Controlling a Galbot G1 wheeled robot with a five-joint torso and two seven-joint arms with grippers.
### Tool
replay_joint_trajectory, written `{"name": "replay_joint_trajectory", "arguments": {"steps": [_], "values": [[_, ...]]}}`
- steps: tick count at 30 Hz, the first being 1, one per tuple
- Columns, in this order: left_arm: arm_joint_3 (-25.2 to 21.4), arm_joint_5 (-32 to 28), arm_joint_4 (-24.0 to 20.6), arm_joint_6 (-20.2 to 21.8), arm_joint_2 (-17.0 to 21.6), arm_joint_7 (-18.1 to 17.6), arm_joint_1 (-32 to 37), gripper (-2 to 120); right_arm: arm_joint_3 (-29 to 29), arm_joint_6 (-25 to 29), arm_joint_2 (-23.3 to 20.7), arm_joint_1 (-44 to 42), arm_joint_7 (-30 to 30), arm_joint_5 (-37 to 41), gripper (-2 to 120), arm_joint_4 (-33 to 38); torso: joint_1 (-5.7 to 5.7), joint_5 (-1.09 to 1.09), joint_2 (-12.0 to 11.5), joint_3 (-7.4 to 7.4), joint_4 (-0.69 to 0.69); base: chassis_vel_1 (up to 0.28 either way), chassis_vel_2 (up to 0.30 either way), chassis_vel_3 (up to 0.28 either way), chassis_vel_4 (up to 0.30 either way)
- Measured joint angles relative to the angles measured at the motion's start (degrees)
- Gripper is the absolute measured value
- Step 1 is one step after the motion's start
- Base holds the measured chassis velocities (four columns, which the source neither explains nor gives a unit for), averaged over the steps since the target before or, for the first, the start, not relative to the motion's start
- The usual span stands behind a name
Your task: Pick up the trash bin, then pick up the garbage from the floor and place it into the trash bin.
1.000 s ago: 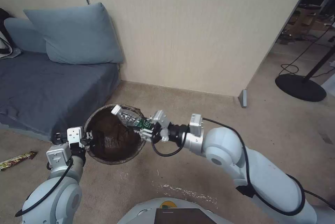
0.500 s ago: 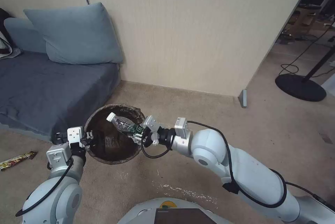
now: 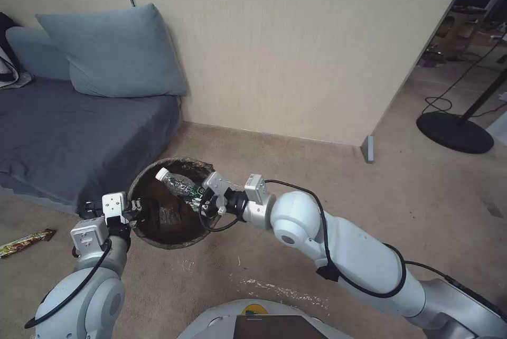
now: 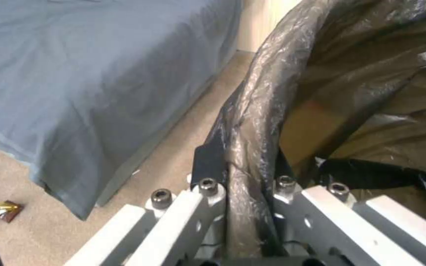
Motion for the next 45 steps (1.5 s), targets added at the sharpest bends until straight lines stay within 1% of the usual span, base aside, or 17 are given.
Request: {"name": "replay_joint_trajectory", "arguments": {"steps": [2, 6, 7, 11, 13, 16, 21, 27, 33, 35, 36, 39, 40, 41, 43, 44, 45], "values": [[0.0, 0.0, 0.0, 0.0, 0.0, 0.0, 0.0, 4, -0.2, -0.1, 0.2, 0.1, 0.5, 0.1, 41, -0.1, 0.0, 0.0, 0.0, 0.0, 0.0, 0.0, 0.0, 0.0, 0.0], [0.1, 0.0, 0.0, 0.0, -0.1, 0.0, -0.1, 4, -0.7, -0.4, 0.8, 0.7, 2.4, 1.0, 59, -0.4, 0.0, 0.0, 0.0, 0.0, 0.0, 0.0, 0.0, 0.0, 0.0], [0.1, 0.0, 0.0, 0.0, -0.1, 0.0, -0.1, 4, -0.7, -0.4, 0.8, 0.7, 2.4, 1.0, 59, -0.4, 0.0, 0.0, 0.0, 0.0, 0.0, 0.0, 0.0, 0.0, 0.0], [0.1, 0.0, 0.0, 0.0, -0.1, 0.1, -0.2, 4, -0.9, -0.4, 1.1, 1.0, 4.1, 1.6, 78, -0.5, 0.0, 0.0, 0.0, 0.0, 0.0, 0.0, 0.0, 0.0, 0.0], [0.1, 0.0, 0.0, 0.0, -0.1, 0.1, -0.2, 4, -0.9, -0.4, 1.2, 1.0, 4.3, 1.7, 81, -0.5, 0.0, 0.0, 0.0, 0.0, 0.0, 0.0, 0.0, 0.0, 0.0], [0.1, 0.0, 0.0, 0.0, 0.0, 0.2, -0.2, 4, -0.8, -0.4, 1.4, 1.1, 4.8, 2.0, 95, -0.4, 0.0, 0.0, 0.0, 0.0, 0.0, 0.0, 0.0, 0.0, 0.0], [0.0, 0.0, 0.0, 0.0, 0.0, 0.2, -0.2, 4, -0.2, -0.4, 1.1, 1.0, 4.8, 2.0, 100, -0.1, 0.0, 0.0, 0.0, 0.0, 0.0, 0.0, 0.0, 0.0, 0.0], [-0.1, -0.1, 0.0, 0.0, 0.2, 0.2, -0.3, 4, 1.1, -0.4, 0.8, 0.8, 4.9, 2.5, 100, 0.9, 0.0, 0.0, 0.0, 0.0, 0.0, 0.0, 0.0, 0.0, 0.0], [-0.2, -0.1, 0.0, 0.0, 0.3, 0.3, -0.4, 4, 4.7, 0.8, -1.5, 0.1, 4.2, 3.2, 100, 4.1, 0.0, 0.0, 0.0, 0.0, -0.01, 0.0, 0.0, 0.0, 0.0], [-0.3, -0.2, 0.0, 0.0, 0.4, 0.4, -0.4, 4, 7.7, 1.8, -3.2, -1.2, 2.5, 3.1, 100, 5.9, 0.0, 0.01, 0.0, 0.0, -0.01, 0.0, 0.0, 0.0, 0.0], [-0.3, -0.2, 0.0, 0.0, 0.4, 0.4, -0.4, 4, 7.7, 1.8, -3.2, -1.2, 2.5, 3.1, 100, 5.9, 0.0, 0.01, 0.0, 0.0, -0.01, 0.0, 0.0, 0.0, 0.0], [-0.5, -0.2, 0.0, 0.0, 0.5, 0.6, -0.5, 4, 12.7, 3.9, -4.9, -4.6, -0.5, 1.9, 100, 7.5, 0.0, 0.01, 0.0, -0.01, 0.0, 0.0, 0.0, 0.0, 0.0], [-0.5, -0.2, 0.0, 0.0, 0.5, 0.6, -0.5, 4, 12.7, 3.9, -4.9, -4.6, -0.5, 1.9, 100, 7.5, 0.0, 0.01, 0.0, -0.01, 0.0, 0.0, 0.0, 0.0, 0.0], [-0.5, -0.3, 0.0, 0.0, 0.6, 0.6, -0.4, 4, 15.4, 4.9, -5.4, -7.0, -1.8, 0.8, 100, 7.9, 0.0, 0.02, 0.0, -0.01, 0.01, 0.0, 0.0, 0.0, 0.0], [-0.6, -0.3, 0.0, 0.0, 0.8, 0.7, -0.4, 4, 23.7, 7.3, -6.4, -14.6, -4.4, -1.9, 100, 8.9, 0.0, 0.02, 0.0, -0.01, -0.01, 0.0, 0.0, 0.0, 0.0], [-0.6, -0.3, 0.0, 0.0, 0.8, 0.7, -0.4, 4, 23.7, 7.3, -6.4, -14.6, -4.4, -1.9, 100, 8.9, 0.0, 0.02, 0.0, -0.01, -0.01, 0.0, 0.0, 0.0, 0.0], [-0.6, -0.4, 0.0, 0.0, 0.8, 0.7, -0.4, 4, 26.0, 8.2, -6.5, -16.6, -5.4, -2.9, 100, 9.0, 0.0, 0.02, 0.0, -0.01, -0.01, 0.0, 0.0, 0.0, 0.0]]}}
